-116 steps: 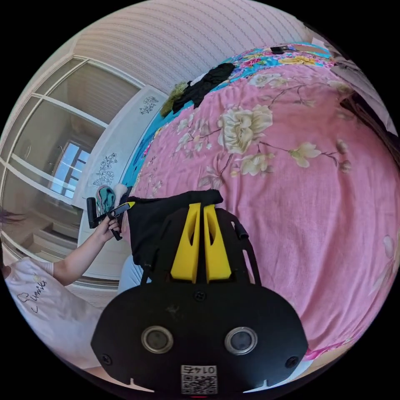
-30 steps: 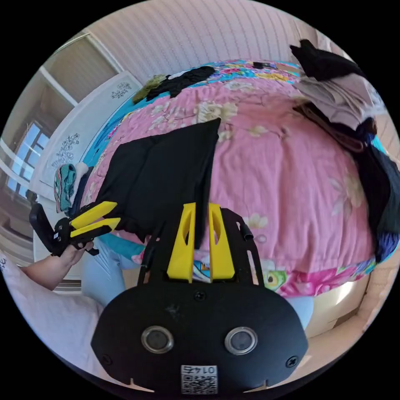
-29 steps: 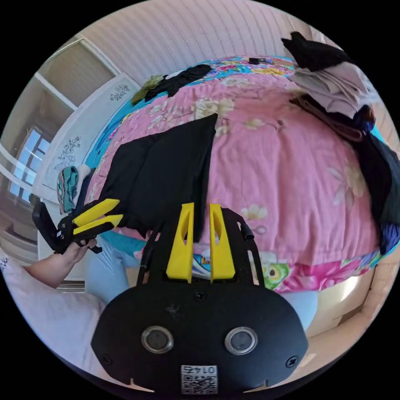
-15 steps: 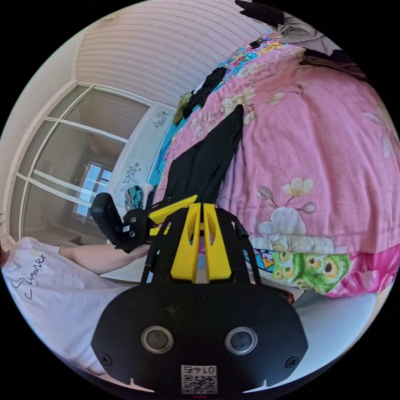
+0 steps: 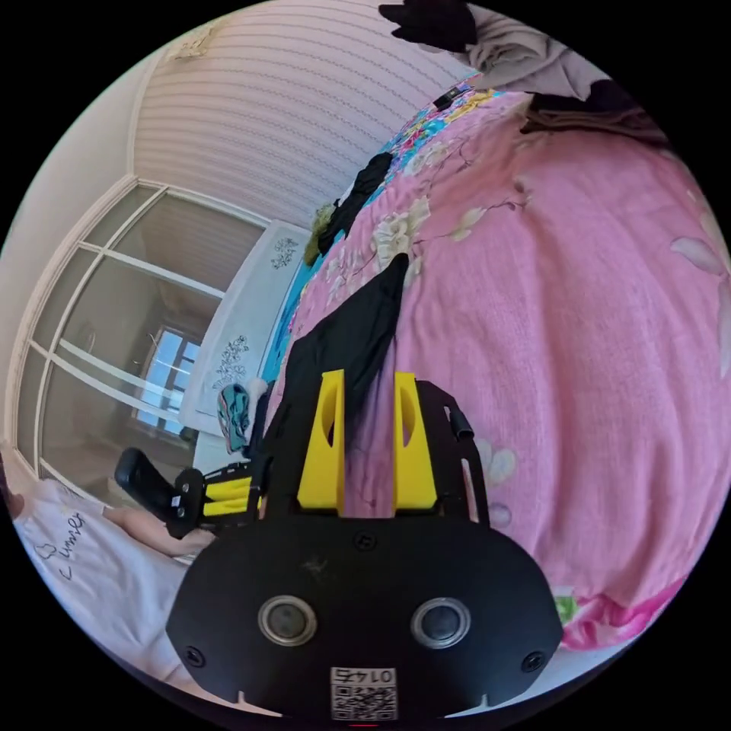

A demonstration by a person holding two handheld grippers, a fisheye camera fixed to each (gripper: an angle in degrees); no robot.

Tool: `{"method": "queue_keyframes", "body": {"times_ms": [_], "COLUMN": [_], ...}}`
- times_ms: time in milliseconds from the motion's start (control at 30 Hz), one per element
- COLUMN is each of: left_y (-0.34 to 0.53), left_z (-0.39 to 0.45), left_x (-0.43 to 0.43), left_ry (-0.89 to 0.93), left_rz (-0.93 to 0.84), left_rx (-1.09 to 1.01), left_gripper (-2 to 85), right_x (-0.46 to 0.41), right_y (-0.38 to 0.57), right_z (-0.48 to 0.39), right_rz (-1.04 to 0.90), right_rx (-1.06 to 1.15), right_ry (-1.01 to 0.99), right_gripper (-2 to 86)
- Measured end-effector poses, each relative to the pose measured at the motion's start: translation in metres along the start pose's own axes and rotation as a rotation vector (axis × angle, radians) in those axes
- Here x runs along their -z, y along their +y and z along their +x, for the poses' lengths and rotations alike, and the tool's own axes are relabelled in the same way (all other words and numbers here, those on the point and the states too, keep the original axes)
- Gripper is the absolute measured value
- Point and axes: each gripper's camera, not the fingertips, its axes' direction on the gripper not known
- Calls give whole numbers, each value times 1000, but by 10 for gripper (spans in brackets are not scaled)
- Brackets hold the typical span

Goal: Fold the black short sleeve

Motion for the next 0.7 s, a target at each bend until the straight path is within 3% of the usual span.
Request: {"method": "queue_keyframes", "body": {"times_ms": [133, 300, 500, 700], "left_y": [8, 18, 16, 24], "left_z": [0, -6, -9, -15], "left_x": [12, 34, 50, 47], "left_ry": [27, 84, 314, 503], "left_rz": [14, 59, 163, 211], "left_rx": [-9, -9, -30, 45], "left_gripper": [-6, -5, -5, -4], "right_x": [-17, -31, 39, 107], "right_y": [-15, -34, -36, -28], "right_z": [32, 25, 4, -24], "right_rz": [89, -38, 0, -32], "right_rx": [-192, -163, -38, -12], "right_ry": [-161, -89, -35, 180], "right_gripper": [98, 42, 19, 16]}}
